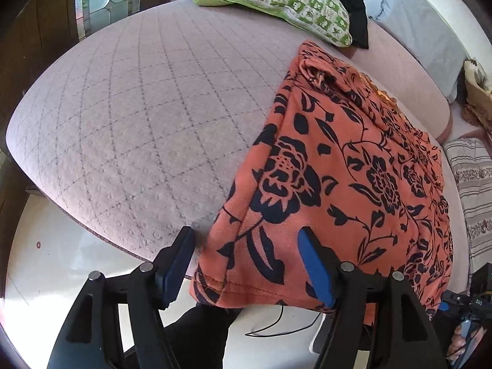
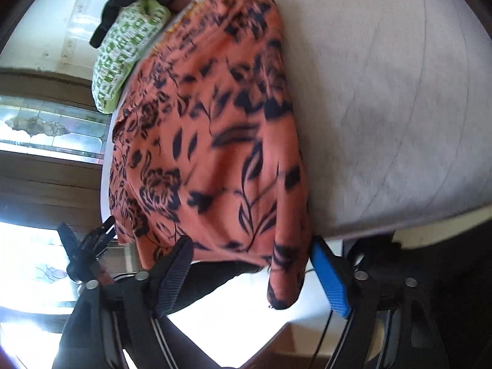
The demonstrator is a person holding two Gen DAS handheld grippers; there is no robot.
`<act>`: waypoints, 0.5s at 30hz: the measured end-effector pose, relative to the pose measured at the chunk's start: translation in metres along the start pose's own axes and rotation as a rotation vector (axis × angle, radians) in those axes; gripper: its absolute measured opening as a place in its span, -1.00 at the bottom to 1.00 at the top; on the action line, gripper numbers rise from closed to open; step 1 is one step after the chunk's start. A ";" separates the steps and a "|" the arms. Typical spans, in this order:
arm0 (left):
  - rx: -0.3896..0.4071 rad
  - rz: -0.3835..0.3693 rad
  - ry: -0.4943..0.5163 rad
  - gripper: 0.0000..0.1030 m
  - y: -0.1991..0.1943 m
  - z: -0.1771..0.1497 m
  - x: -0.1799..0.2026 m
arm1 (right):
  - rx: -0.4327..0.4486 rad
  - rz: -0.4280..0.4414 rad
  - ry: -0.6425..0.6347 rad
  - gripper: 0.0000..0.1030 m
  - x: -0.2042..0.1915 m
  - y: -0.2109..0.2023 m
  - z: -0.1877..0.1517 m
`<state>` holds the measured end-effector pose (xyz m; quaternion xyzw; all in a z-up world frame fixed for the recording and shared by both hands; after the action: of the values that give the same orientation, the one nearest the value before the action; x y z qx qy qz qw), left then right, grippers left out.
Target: Fold small clothes
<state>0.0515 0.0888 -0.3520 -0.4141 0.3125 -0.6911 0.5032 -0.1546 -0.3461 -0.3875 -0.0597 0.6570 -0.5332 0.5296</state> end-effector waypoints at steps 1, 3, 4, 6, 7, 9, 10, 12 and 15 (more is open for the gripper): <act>-0.003 -0.002 0.002 0.31 0.000 -0.001 0.001 | -0.011 0.002 0.019 0.27 0.001 0.006 -0.003; -0.008 0.002 0.000 0.07 0.000 -0.001 0.001 | -0.037 -0.036 0.042 -0.10 0.004 0.017 -0.004; -0.011 -0.005 -0.004 -0.17 -0.001 -0.001 -0.001 | -0.056 -0.064 0.057 -0.29 0.007 0.024 -0.006; -0.025 -0.054 -0.028 -0.78 -0.005 -0.003 -0.006 | -0.064 -0.045 0.082 -0.44 0.008 0.028 -0.006; -0.039 -0.102 -0.051 -0.86 -0.007 -0.005 -0.010 | -0.066 -0.046 0.073 -0.57 0.006 0.027 -0.006; -0.046 -0.147 -0.076 -0.86 -0.011 -0.005 -0.013 | -0.069 -0.081 0.022 -0.78 -0.002 0.023 -0.007; -0.050 -0.156 -0.066 -0.87 -0.012 -0.005 -0.011 | -0.070 -0.081 0.004 -0.81 -0.008 0.021 -0.007; -0.046 -0.182 -0.035 -0.87 -0.016 -0.004 -0.002 | -0.072 -0.030 -0.018 -0.82 -0.016 0.011 -0.007; -0.032 -0.222 0.016 -0.87 -0.029 0.001 0.010 | -0.051 0.023 -0.075 -0.82 -0.041 -0.009 -0.005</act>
<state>0.0385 0.0881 -0.3245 -0.4487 0.2795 -0.7407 0.4146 -0.1449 -0.3205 -0.3557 -0.0857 0.6507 -0.5074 0.5584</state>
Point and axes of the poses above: each gripper's, at about its wrist camera, not at the fingertips, and y roughly the way its jaws point, x to its right, z to its top, the point moved 3 cm from there along y, roughly the way its jaws point, and after that the axes turned 2 degrees about x, right-handed, at the moved point
